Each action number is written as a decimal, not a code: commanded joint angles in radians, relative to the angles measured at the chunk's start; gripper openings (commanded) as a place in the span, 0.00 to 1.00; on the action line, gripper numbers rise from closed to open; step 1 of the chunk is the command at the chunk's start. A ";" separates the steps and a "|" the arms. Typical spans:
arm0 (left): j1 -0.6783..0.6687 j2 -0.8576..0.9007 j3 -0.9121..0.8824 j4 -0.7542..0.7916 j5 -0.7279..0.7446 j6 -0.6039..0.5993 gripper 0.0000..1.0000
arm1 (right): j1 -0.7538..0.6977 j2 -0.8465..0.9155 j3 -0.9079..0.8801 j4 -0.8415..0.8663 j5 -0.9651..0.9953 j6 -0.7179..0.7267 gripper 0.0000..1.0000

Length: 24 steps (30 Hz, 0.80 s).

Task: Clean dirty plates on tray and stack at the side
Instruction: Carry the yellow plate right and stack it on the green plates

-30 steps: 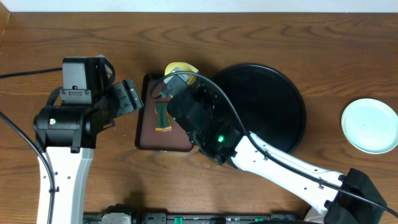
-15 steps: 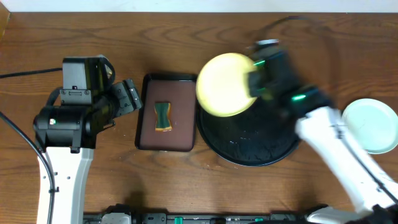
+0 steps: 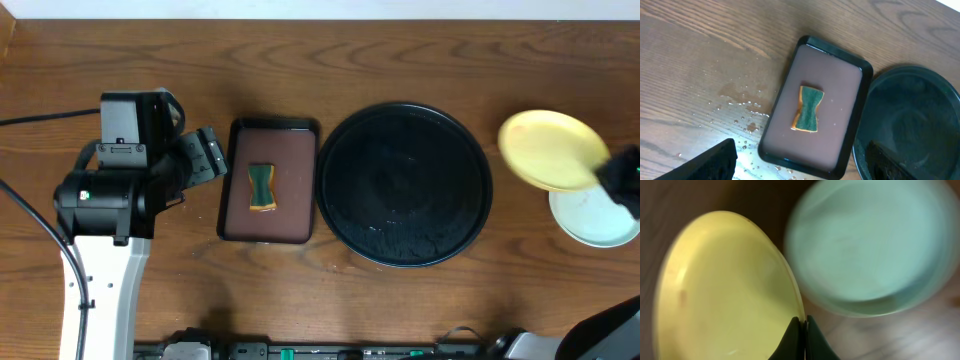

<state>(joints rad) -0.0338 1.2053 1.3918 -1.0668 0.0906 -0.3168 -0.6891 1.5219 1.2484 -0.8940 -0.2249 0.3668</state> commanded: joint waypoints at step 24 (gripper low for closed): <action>0.004 -0.001 0.008 0.001 -0.012 0.002 0.83 | 0.017 -0.212 -0.002 -0.026 -0.258 -0.044 0.50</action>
<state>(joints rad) -0.0338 1.2053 1.3918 -1.0660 0.0910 -0.3168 -0.7795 1.4670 1.2434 -0.9031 -0.3733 0.3737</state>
